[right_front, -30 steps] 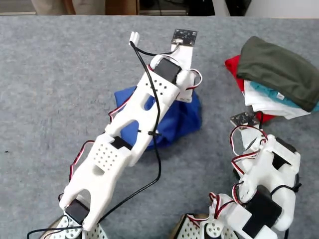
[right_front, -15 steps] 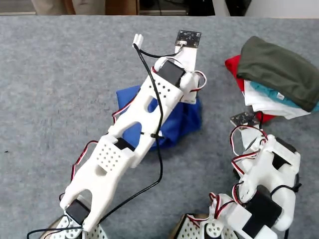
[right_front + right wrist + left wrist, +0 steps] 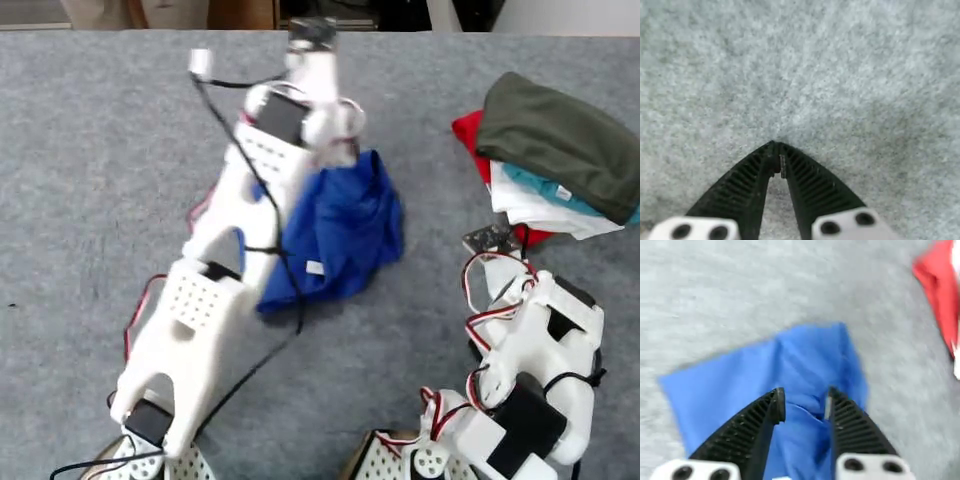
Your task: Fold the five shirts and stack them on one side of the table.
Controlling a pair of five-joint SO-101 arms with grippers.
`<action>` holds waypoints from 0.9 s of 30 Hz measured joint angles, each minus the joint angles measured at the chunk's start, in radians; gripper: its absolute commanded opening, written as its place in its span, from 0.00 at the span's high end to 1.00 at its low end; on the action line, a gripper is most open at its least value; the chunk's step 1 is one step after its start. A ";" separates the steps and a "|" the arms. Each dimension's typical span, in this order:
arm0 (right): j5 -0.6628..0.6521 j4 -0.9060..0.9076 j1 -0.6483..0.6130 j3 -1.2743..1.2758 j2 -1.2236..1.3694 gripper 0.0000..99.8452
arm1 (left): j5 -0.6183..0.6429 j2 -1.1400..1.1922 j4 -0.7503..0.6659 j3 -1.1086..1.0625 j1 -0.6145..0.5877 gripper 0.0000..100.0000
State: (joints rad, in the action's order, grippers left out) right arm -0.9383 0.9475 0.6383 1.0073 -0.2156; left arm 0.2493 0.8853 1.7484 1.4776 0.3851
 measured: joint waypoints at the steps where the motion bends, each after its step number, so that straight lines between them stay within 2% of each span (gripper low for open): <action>1: 0.000 0.000 0.000 -0.002 0.000 1.00 | 0.000 0.000 0.000 0.000 -0.034 0.97; 6: 0.031 0.089 -0.044 -0.092 0.006 1.00 | 0.000 -0.002 0.000 -0.071 -0.204 0.98; 12: 0.150 0.362 -0.256 -0.348 -0.064 1.00 | -0.064 -0.161 0.003 -0.322 -0.354 0.98; 15: 0.222 0.443 -0.417 -0.477 -0.078 1.00 | -0.083 -0.304 0.003 -0.525 -0.382 0.98; 20: 0.328 0.479 -0.657 -0.686 -0.026 1.00 | -0.112 -0.577 0.000 -0.925 -0.430 0.98; 23: 0.370 0.520 -0.733 -0.818 0.072 1.00 | -0.173 -0.733 -0.031 -1.151 -0.488 0.98; 27: 0.384 0.615 -0.790 -1.030 0.236 1.00 | -0.242 -0.931 -0.104 -1.439 -0.641 0.98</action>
State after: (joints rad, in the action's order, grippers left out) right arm -0.5547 1.5627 -0.1519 -0.0222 0.0207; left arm 0.0069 -0.0460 1.6441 0.0384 -0.2562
